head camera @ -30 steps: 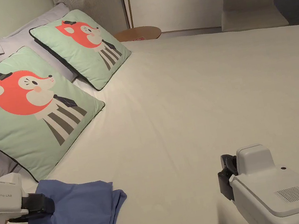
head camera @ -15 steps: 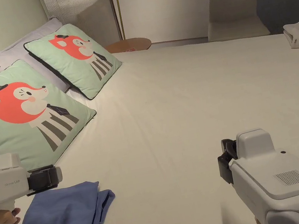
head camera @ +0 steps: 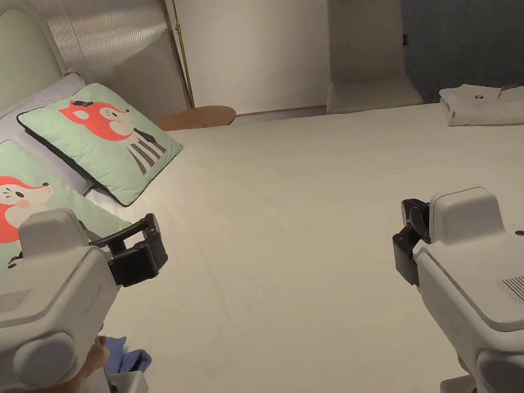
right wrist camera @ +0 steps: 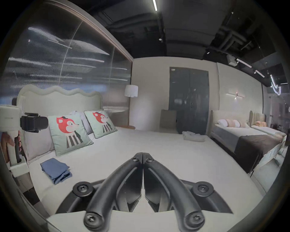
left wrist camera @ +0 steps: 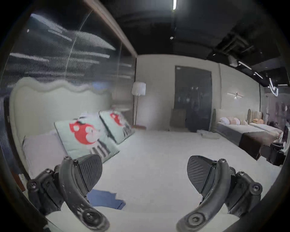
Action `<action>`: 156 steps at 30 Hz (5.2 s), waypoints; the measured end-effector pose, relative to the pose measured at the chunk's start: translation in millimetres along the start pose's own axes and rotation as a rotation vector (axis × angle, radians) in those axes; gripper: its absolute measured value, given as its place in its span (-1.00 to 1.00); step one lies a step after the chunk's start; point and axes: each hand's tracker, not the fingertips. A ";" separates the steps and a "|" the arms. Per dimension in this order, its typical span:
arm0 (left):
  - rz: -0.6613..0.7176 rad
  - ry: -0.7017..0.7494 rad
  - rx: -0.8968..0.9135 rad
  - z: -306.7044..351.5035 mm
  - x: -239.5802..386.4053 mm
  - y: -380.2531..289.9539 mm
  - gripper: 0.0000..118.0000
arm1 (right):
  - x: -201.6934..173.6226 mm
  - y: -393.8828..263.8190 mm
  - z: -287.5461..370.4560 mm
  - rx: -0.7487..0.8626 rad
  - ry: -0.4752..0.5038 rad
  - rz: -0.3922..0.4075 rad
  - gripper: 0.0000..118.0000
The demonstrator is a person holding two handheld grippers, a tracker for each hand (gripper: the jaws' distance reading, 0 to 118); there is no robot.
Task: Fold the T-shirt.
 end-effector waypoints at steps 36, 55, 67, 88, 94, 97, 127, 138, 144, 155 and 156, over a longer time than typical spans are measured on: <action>-0.055 -0.173 0.137 50.1 166.9 -43.0 -1.00 | 111.9 -8.2 78.2 0.092 -0.282 -0.019 -0.99; -0.064 -0.172 0.121 44.5 165.4 -48.2 -1.00 | 111.3 -14.9 68.5 0.085 -0.277 -0.006 -0.99; -0.055 -0.178 0.113 39.4 164.8 -49.4 -1.00 | 113.0 -18.0 63.8 0.077 -0.283 -0.005 -0.99; -0.047 -0.174 0.108 36.4 158.6 -51.9 -1.00 | 109.5 -12.5 66.7 0.077 -0.279 0.006 -0.99; -0.039 -0.164 0.114 39.2 157.2 -50.1 -1.00 | 108.7 -11.3 68.5 0.076 -0.296 0.006 -0.99; -0.026 -0.161 0.110 37.2 153.9 -49.1 -0.27 | 108.5 -10.7 69.1 0.067 -0.303 0.002 -0.48; -0.023 -0.160 0.110 34.9 153.0 -49.0 0.87 | 108.4 -12.4 65.7 0.084 -0.309 -0.016 0.99; -0.026 -0.162 0.113 34.5 153.2 -51.0 0.87 | 107.9 -13.8 63.9 0.083 -0.314 -0.008 0.99; -0.023 -0.161 0.120 32.0 151.1 -52.6 0.87 | 108.3 -15.9 62.8 0.082 -0.310 -0.010 0.99; -0.022 -0.162 0.118 33.3 151.8 -52.2 0.87 | 107.1 -15.6 63.0 0.083 -0.310 -0.007 0.99; -0.024 -0.163 0.118 33.2 151.6 -52.3 0.87 | 107.2 -15.9 62.8 0.084 -0.308 -0.007 0.99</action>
